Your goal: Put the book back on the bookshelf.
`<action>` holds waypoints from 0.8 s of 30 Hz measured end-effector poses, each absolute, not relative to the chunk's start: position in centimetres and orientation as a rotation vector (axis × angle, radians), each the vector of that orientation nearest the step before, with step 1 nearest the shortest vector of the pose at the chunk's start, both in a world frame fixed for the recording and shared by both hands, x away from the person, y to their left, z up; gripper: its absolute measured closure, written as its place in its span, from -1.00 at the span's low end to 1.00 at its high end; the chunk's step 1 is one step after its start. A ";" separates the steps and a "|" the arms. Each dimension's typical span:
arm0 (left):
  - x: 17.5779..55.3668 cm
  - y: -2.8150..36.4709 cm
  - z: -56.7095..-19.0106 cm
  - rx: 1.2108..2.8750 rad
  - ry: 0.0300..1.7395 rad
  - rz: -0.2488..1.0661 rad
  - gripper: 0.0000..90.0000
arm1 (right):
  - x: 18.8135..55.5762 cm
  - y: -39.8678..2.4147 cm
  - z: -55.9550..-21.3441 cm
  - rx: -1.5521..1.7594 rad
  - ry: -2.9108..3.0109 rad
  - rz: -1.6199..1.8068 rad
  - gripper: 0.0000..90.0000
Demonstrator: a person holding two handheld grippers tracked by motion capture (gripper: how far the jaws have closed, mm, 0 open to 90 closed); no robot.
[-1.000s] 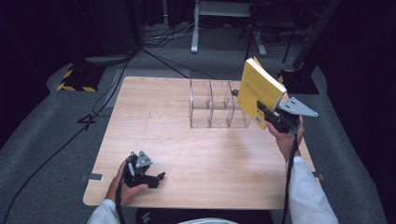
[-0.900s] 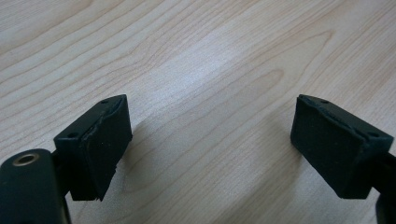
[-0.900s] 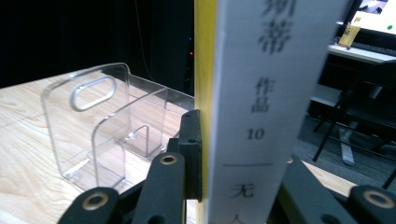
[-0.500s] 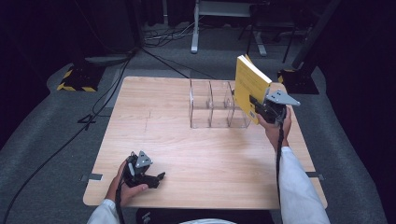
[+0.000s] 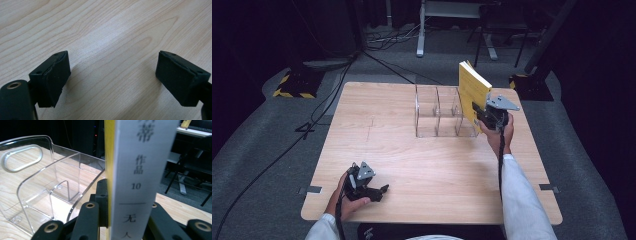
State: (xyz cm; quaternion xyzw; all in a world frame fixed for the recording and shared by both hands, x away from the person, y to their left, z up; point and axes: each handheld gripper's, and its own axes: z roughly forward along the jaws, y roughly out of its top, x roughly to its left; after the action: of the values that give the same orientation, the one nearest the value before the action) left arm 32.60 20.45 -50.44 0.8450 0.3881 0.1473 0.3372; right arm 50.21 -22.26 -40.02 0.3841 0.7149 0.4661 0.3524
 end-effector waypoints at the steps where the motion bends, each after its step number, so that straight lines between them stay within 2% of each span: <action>1: 32.6 20.5 -50.4 2.203 1.011 0.385 -0.71 | 50.4 -22.2 -40.3 1.002 1.847 1.203 0.70; 24: 32.6 20.5 -50.4 2.203 1.010 0.386 -0.71 | 51.1 -21.4 -43.1 1.071 1.810 1.214 0.69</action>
State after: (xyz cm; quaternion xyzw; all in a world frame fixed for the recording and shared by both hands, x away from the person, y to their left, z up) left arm 32.61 20.46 -50.45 0.8451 0.3873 0.1483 0.3373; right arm 51.06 -21.41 -43.12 0.4135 0.6983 0.4684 0.3492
